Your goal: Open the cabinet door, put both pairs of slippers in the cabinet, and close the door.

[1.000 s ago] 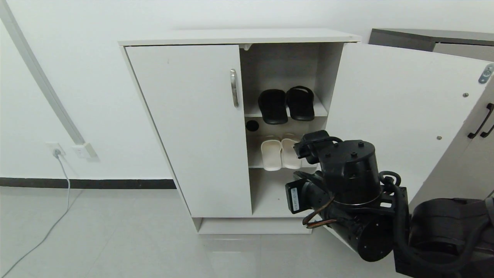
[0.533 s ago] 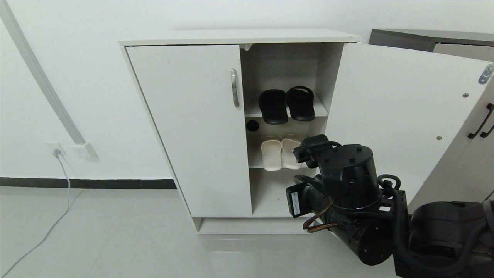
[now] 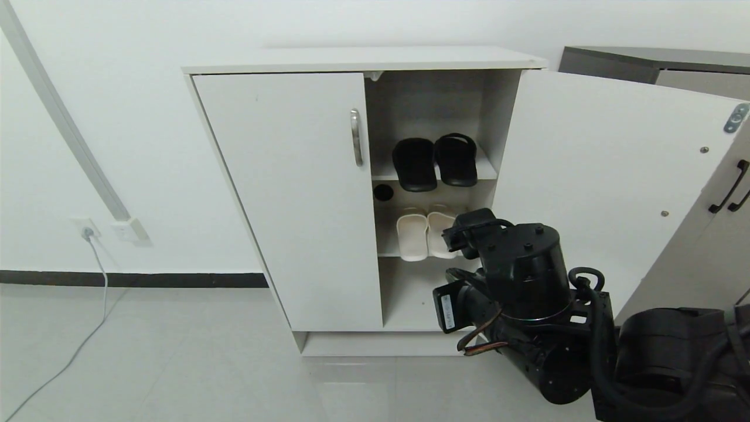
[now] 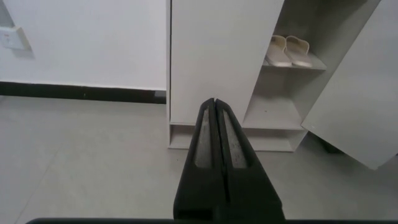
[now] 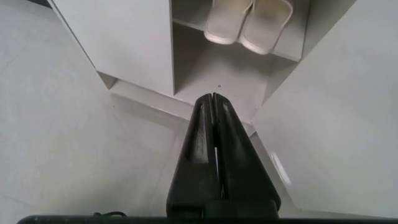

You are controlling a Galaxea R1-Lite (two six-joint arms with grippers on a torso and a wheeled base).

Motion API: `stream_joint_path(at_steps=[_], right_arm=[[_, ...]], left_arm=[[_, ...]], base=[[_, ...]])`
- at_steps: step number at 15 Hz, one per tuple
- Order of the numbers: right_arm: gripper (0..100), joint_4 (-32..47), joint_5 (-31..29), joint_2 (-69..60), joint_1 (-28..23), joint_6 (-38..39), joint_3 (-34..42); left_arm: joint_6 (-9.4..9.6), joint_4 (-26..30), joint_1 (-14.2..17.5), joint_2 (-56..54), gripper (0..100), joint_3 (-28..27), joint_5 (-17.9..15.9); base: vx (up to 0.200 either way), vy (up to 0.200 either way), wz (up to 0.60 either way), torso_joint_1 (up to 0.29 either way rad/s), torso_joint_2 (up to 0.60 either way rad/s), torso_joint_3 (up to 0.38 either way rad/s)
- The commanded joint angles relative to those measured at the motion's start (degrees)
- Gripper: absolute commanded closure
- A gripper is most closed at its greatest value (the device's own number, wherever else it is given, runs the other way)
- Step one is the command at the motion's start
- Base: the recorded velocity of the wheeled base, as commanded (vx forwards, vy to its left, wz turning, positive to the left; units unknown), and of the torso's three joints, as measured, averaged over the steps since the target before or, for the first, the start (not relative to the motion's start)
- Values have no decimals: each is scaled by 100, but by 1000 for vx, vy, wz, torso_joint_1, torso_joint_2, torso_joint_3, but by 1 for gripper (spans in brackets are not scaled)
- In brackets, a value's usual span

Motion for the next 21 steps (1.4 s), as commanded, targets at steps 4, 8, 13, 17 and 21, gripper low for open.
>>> stream_joint_path(at_steps=[4, 8, 13, 17, 21], right_arm=[[100, -1, -1, 20, 1, 1, 8], [100, -1, -1, 20, 1, 1, 8], [100, -1, -1, 11, 1, 1, 8], [100, -1, -1, 11, 1, 1, 16], [100, -1, -10, 2, 1, 1, 43]], left_arm=[[-1, 2, -7, 9, 100, 1, 1], [-1, 2, 1, 0, 100, 1, 1], [-1, 2, 1, 0, 100, 1, 1], [-1, 2, -7, 0, 100, 1, 1], [-1, 2, -7, 0, 100, 1, 1]], base=[[0, 0, 0, 33, -321, -349], [0, 0, 0, 69, -492, -360], [0, 0, 0, 135, -460, -332], [0, 0, 0, 166, -478, -315], [0, 0, 0, 194, -507, -316]])
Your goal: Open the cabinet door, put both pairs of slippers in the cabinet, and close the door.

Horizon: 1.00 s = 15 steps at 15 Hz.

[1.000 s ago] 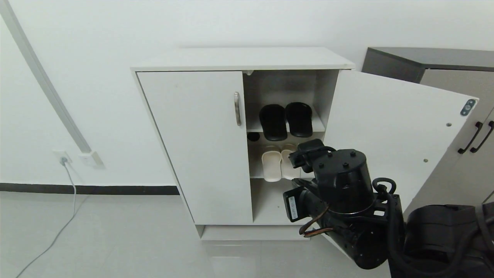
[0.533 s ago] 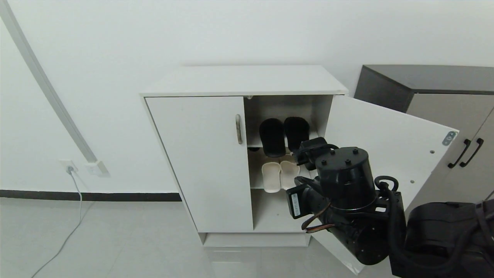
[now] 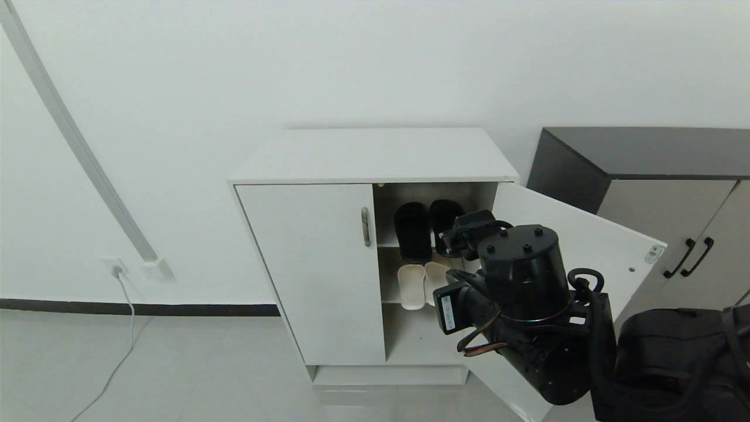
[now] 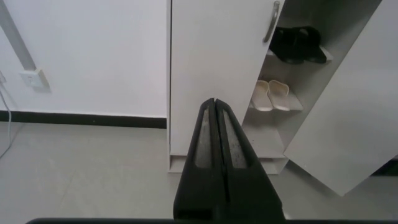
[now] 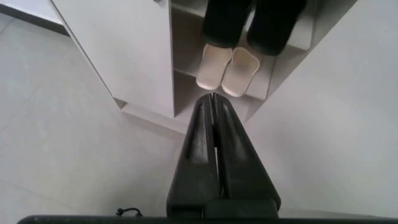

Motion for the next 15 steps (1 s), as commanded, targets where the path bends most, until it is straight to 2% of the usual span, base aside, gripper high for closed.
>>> stream_joint_path(at_steps=[1, 11, 15], right_arm=[[100, -1, -3, -14, 1, 1, 31], [100, -1, 5, -14, 1, 1, 31], [100, -28, 5, -23, 1, 1, 49]], left_arm=[[-1, -1, 1, 9, 100, 1, 1], [-10, -1, -7, 0, 100, 1, 1], [-10, -1, 1, 0, 100, 1, 1]], base=[[0, 0, 0, 212, -520, -315], [0, 0, 0, 245, -565, -325], [0, 0, 0, 200, -442, -239]])
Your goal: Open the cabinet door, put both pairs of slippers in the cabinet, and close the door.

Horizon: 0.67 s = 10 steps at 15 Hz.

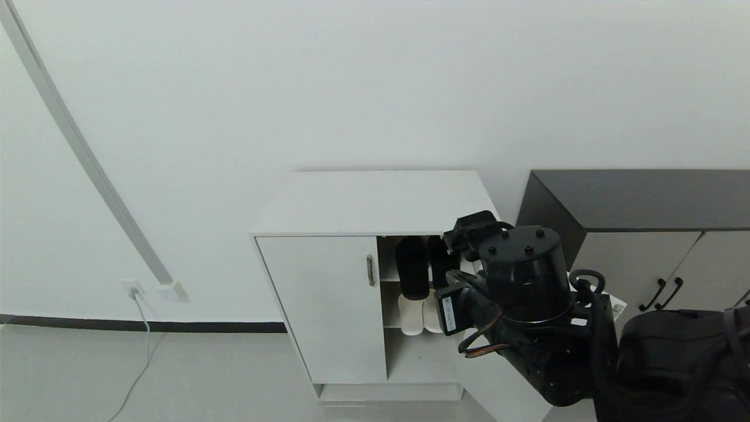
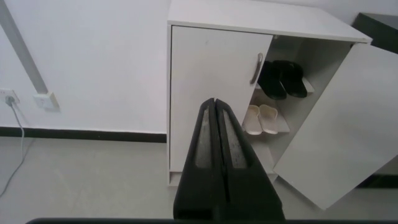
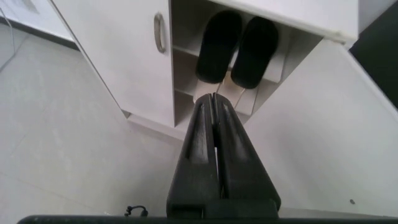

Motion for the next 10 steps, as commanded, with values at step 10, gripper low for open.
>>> stream_joint_path(at_steps=[10], right_arm=[[100, -247, 105, 23, -43, -114, 137]], left_arm=[[-1, 2, -2, 0, 100, 1, 1]], base=[[0, 0, 0, 9, -18, -11]])
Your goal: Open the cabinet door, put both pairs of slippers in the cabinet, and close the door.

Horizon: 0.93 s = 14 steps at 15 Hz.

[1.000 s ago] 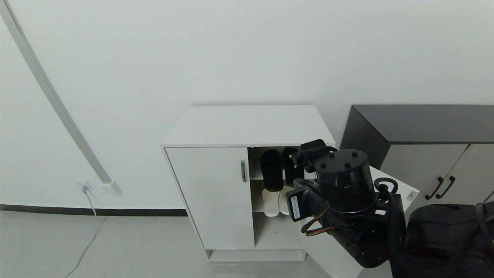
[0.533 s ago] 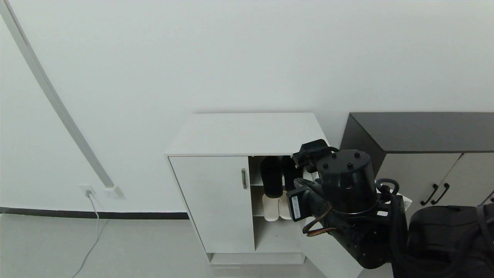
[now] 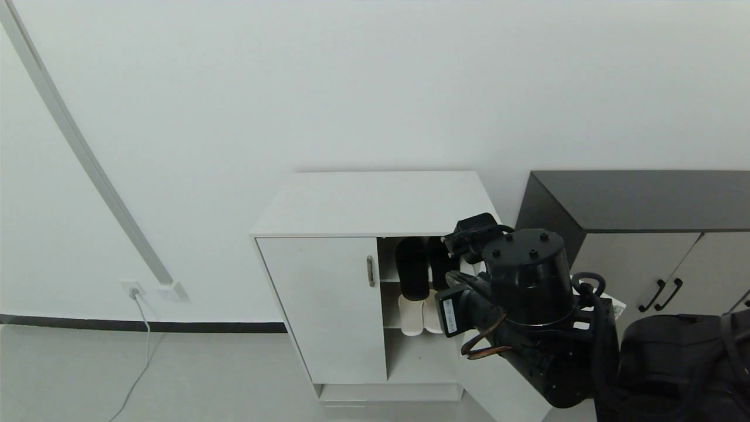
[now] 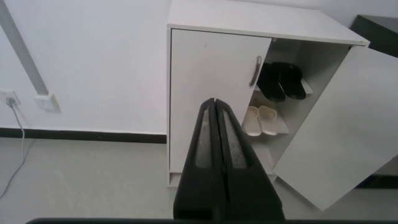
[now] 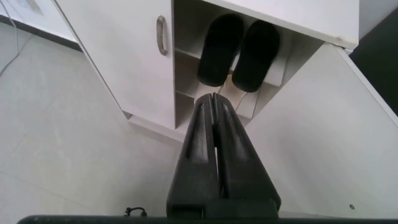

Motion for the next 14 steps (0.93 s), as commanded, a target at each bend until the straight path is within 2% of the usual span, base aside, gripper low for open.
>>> stream_joint_path(at_steps=[1, 5, 13, 14], right_arm=[[100, -3, 0, 19, 1, 1, -1], [100, 5, 0, 19, -8, -7, 52], [100, -12, 9, 142, -104, -78, 43], [100, -56, 9, 203, -175, -87, 25]], left_arm=[[-1, -1, 1, 0, 100, 1, 1], [-1, -1, 1, 0, 100, 1, 1], [-1, -1, 1, 0, 100, 1, 1], [-1, -1, 1, 0, 100, 1, 1]], base=[[0, 0, 0, 0, 0, 0], [0, 0, 0, 0, 0, 0], [0, 0, -600, 5, 1, 3], [0, 0, 0, 0, 0, 0]])
